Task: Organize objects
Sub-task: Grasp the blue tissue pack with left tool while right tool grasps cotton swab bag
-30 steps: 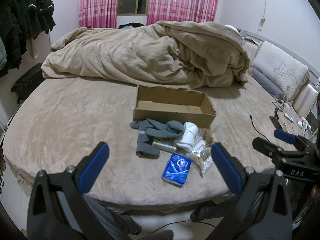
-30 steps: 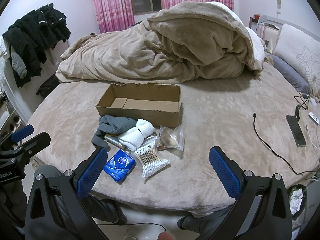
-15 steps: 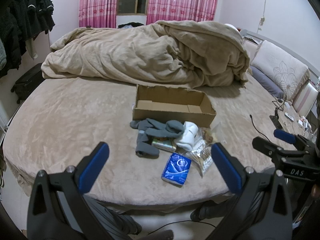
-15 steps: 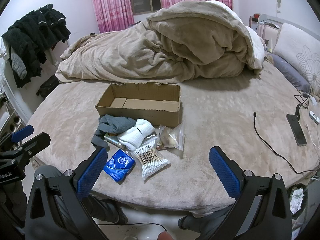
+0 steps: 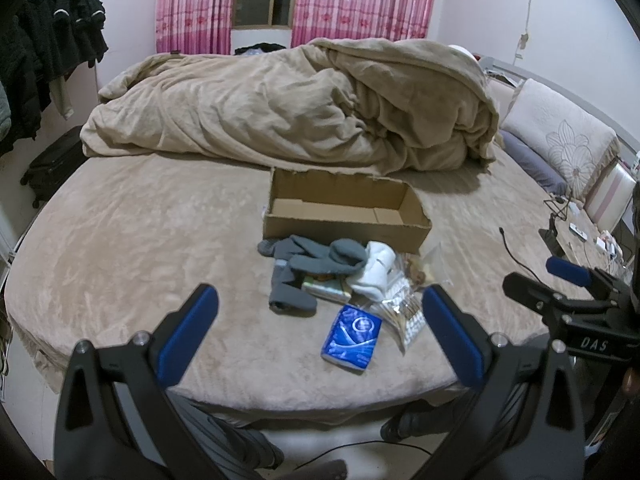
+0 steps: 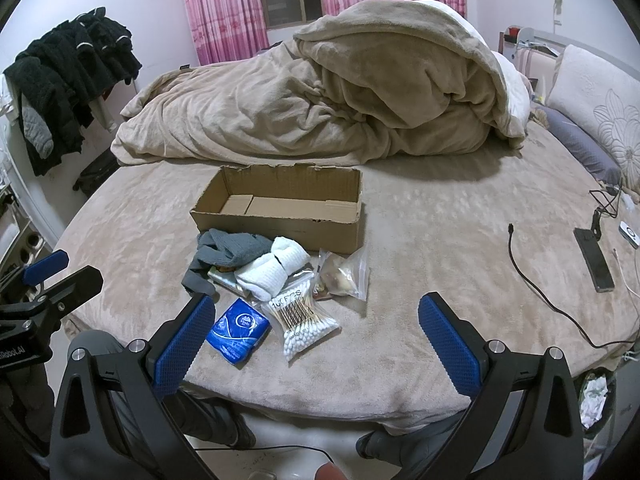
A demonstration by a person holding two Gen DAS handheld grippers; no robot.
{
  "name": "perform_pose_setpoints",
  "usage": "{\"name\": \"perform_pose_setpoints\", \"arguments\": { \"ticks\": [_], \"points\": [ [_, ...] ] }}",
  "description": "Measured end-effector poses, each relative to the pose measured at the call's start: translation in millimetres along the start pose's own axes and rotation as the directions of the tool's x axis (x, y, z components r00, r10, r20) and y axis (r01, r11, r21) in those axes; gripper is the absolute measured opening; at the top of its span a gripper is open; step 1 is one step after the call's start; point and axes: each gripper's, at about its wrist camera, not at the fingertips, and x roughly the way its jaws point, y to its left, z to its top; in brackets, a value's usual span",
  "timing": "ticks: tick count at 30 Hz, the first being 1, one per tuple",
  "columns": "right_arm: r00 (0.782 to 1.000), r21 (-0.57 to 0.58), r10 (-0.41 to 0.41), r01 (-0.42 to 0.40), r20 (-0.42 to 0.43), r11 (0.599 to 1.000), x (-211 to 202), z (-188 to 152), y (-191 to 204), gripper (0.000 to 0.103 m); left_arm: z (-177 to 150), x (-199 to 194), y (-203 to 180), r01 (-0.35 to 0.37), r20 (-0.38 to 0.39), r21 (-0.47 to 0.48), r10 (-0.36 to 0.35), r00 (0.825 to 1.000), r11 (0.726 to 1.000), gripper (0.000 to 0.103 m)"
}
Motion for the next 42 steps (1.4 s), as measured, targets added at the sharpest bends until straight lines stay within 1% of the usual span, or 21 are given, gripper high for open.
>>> {"name": "perform_pose_setpoints", "arguments": {
  "ticks": [5, 9, 11, 14, 16, 18, 22, 25, 26, 28, 29, 30, 31, 32, 35, 36, 37, 38, 39, 40, 42],
  "points": [
    [1.0, 0.002, 0.001, -0.001, -0.007, 1.0, 4, -1, 0, 0.103, -3, 11, -2, 0.001, -0.02, 0.003, -0.001, 1.0, 1.0, 0.103],
    [1.0, 0.007, 0.004, -0.004, -0.024, 1.0, 13, -3, -1, 0.103, -9, 30, -1, -0.001, -0.058, 0.0, 0.001, 0.998, 1.0, 0.103],
    [0.999, 0.008, 0.005, -0.005, -0.034, 1.0, 19, -5, -2, 0.103, -12, 39, -1, 0.017, -0.075, 0.015, -0.015, 0.997, 1.0, 0.103],
    [0.999, 0.002, 0.006, -0.006, -0.04, 1.0, 31, -8, -5, 0.103, -18, 56, -3, 0.017, -0.102, 0.025, -0.015, 0.995, 1.0, 0.103],
    [0.999, -0.024, -0.01, 0.009, -0.041, 1.0, 41, -12, -3, 0.103, -23, 71, -5, 0.02, -0.126, 0.029, -0.016, 0.992, 0.999, 0.103],
    [0.998, -0.039, -0.014, 0.011, -0.06, 0.999, 56, -16, -3, 0.103, -29, 87, -6, 0.021, -0.149, 0.036, -0.016, 0.989, 0.999, 0.103],
    [0.995, -0.059, -0.009, 0.003, -0.104, 0.998, 84, -22, -3, 0.103, -44, 121, -9, 0.032, -0.214, 0.049, -0.021, 0.977, 0.998, 0.101],
    [0.989, -0.058, 0.003, -0.012, -0.151, 0.998, 108, -27, -5, 0.097, -54, 140, -12, 0.046, -0.243, 0.068, -0.029, 0.97, 0.997, 0.101],
    [0.986, -0.054, 0.007, -0.016, -0.168, 0.998, 116, -29, -5, 0.095, -57, 146, -13, 0.055, -0.253, 0.068, -0.036, 0.967, 0.996, 0.101],
    [0.981, -0.041, 0.024, -0.033, -0.194, 0.999, 130, -35, -5, 0.094, -64, 160, -13, 0.102, -0.285, 0.046, -0.084, 0.955, 0.994, 0.101],
    [0.978, -0.039, 0.032, -0.041, -0.207, 0.998, 135, -37, -5, 0.091, -68, 168, -13, 0.109, -0.301, 0.047, -0.09, 0.949, 0.993, 0.101],
    [0.975, -0.039, 0.036, -0.045, -0.218, 0.998, 141, -40, -4, 0.09, -73, 177, -15, 0.11, -0.322, 0.056, -0.087, 0.943, 0.992, 0.099],
    [0.972, -0.04, 0.037, -0.048, -0.232, 0.998, 147, -41, -3, 0.089, -76, 182, -15, 0.112, -0.336, 0.061, -0.085, 0.938, 0.992, 0.093],
    [0.969, -0.041, 0.038, -0.05, -0.245, 0.998, 152, -43, -3, 0.088, -80, 187, -17, 0.109, -0.346, 0.07, -0.078, 0.935, 0.992, 0.093],
    [0.961, -0.028, 0.062, -0.072, -0.27, 0.997, 162, -48, -2, 0.084, -87, 191, -24, 0.099, -0.324, 0.128, -0.053, 0.945, 0.987, 0.092],
    [0.959, -0.022, 0.071, -0.08, -0.274, 0.997, 164, -49, -3, 0.083, -89, 191, -27, 0.096, -0.31, 0.148, -0.046, 0.95, 0.984, 0.089],
    [0.958, -0.022, 0.078, -0.087, -0.275, 0.996, 166, -49, -2, 0.079, -91, 191, -29, 0.091, -0.299, 0.165, -0.038, 0.953, 0.982, 0.085],
    [0.957, -0.021, 0.092, -0.101, -0.274, 0.995, 167, -50, -2, 0.072, -92, 191, -32, 0.089, -0.291, 0.18, -0.033, 0.956, 0.98, 0.083],
    [0.955, -0.019, 0.112, -0.121, -0.275, 0.992, 167, -51, -2, 0.066, -94, 189, -34, 0.089, -0.281, 0.194, -0.031, 0.959, 0.977, 0.077],
    [0.952, -0.02, 0.127, -0.138, -0.277, 0.99, 167, -52, -1, 0.064, -94, 187, -36, 0.094, -0.277, 0.2, -0.036, 0.96, 0.975, 0.068],
    [0.955, -0.028, 0.125, -0.138, -0.268, 0.99, 165, -54, 0, 0.061, -94, 182, -40, 0.114, -0.274, 0.204, -0.055, 0.96, 0.972, 0.056]
  ]
}}
